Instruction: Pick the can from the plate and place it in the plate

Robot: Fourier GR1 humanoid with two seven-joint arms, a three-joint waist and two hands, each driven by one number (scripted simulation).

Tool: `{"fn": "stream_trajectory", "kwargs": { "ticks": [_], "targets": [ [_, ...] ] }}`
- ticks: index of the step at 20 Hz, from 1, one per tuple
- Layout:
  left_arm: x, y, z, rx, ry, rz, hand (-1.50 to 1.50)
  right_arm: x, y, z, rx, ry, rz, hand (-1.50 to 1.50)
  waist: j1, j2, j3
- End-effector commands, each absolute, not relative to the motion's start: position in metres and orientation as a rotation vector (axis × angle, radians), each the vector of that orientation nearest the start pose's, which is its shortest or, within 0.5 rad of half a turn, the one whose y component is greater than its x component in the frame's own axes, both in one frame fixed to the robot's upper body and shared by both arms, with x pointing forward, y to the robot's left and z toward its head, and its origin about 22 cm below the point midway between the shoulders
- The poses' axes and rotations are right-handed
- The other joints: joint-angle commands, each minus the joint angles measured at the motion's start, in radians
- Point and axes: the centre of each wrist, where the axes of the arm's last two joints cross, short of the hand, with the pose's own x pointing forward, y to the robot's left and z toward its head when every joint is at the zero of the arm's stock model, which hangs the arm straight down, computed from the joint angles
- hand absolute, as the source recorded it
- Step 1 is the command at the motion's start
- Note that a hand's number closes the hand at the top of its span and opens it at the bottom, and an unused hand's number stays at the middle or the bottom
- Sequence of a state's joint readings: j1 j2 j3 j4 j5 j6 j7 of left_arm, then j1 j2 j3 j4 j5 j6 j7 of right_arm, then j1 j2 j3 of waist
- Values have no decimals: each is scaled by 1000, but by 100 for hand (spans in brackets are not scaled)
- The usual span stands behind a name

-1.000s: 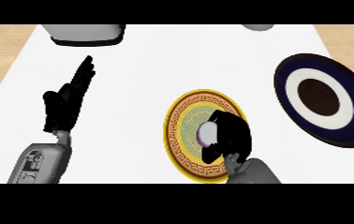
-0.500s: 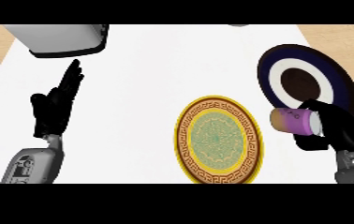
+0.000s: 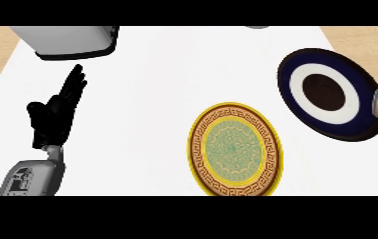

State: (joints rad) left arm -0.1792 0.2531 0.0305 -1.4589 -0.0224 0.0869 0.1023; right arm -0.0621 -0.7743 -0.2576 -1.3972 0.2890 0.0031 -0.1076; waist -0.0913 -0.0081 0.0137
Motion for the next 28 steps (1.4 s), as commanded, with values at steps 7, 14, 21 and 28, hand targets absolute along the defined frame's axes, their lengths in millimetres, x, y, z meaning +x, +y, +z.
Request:
{"fn": "stream_trajectory", "kwargs": {
  "ticks": [7,14,21,28],
  "targets": [
    [299,257,40,199,-1561,-229,0,208,-575,153,-740,-1686,508,150,111,20,-9],
    [318,245,61,183,-1595,-241,0,260,-556,106,-626,-1674,562,150,131,21,-10],
    [303,241,35,186,-1560,-236,0,320,-496,92,-726,-1565,775,150,116,13,-13],
    [308,244,38,178,-1578,-239,0,330,-479,45,-588,-1362,741,-150,128,20,-11]
  ]
}}
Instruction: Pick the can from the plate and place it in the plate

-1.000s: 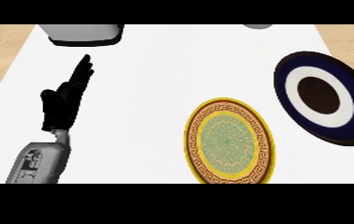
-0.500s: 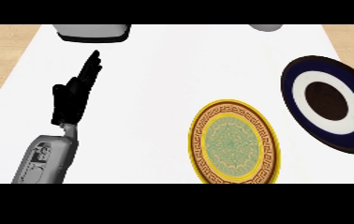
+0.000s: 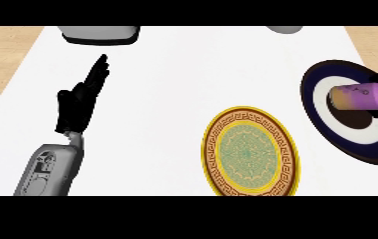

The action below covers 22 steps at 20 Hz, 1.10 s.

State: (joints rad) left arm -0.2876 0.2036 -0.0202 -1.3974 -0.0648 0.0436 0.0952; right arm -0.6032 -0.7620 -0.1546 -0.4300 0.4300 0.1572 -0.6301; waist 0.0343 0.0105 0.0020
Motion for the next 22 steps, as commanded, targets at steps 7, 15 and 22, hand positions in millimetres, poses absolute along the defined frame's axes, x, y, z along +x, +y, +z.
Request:
{"fn": "stream_trajectory", "kwargs": {
  "ticks": [7,15,22],
  "targets": [
    [303,251,58,213,-1584,-239,0,346,-447,22,-440,-1439,637,-150,-8,-4,0],
    [311,254,39,208,-1564,-232,0,327,-489,41,-324,-1633,154,-150,-18,4,1],
    [304,243,39,171,-1573,-241,0,270,-558,72,-393,-1578,-104,-150,-3,8,4]
  ]
}}
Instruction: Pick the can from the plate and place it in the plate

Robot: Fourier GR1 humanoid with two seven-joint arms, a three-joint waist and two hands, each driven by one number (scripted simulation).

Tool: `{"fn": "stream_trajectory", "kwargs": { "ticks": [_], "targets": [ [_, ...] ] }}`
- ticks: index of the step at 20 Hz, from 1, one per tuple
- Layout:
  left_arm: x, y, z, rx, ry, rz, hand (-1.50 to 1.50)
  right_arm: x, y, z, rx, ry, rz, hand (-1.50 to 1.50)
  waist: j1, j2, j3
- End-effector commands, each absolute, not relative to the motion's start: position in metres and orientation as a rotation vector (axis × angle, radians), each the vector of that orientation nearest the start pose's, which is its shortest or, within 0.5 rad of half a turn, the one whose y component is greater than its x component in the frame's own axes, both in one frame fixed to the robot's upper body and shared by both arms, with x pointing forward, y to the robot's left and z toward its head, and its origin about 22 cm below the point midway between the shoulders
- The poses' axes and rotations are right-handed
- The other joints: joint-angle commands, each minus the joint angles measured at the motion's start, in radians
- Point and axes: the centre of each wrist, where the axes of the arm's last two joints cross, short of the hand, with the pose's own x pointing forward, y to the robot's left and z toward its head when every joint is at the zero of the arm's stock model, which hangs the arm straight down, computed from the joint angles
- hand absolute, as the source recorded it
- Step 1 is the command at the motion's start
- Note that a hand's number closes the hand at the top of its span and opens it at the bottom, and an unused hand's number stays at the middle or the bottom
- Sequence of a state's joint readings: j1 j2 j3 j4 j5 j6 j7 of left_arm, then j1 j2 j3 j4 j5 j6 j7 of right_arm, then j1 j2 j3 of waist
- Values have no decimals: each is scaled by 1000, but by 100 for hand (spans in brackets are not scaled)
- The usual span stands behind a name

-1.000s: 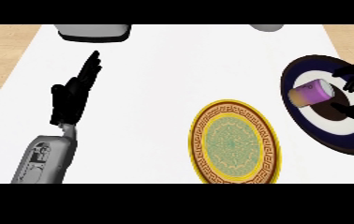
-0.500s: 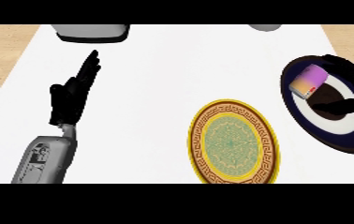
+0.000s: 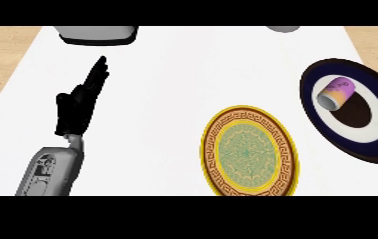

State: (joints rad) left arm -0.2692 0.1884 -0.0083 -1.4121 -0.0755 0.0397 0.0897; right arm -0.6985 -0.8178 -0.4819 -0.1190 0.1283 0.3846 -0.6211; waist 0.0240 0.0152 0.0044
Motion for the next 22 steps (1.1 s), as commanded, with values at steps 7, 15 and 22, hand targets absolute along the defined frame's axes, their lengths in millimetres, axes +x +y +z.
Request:
{"fn": "stream_trajectory", "kwargs": {
  "ticks": [7,15,22],
  "targets": [
    [312,249,51,205,-1581,-239,0,207,-596,70,-393,-1578,-148,-150,2,8,7],
    [312,239,47,188,-1584,-227,0,185,-609,79,-395,-1570,-91,-150,2,6,9],
    [308,246,42,172,-1597,-220,0,172,-609,64,-404,-1574,-129,-150,7,9,13]
  ]
}}
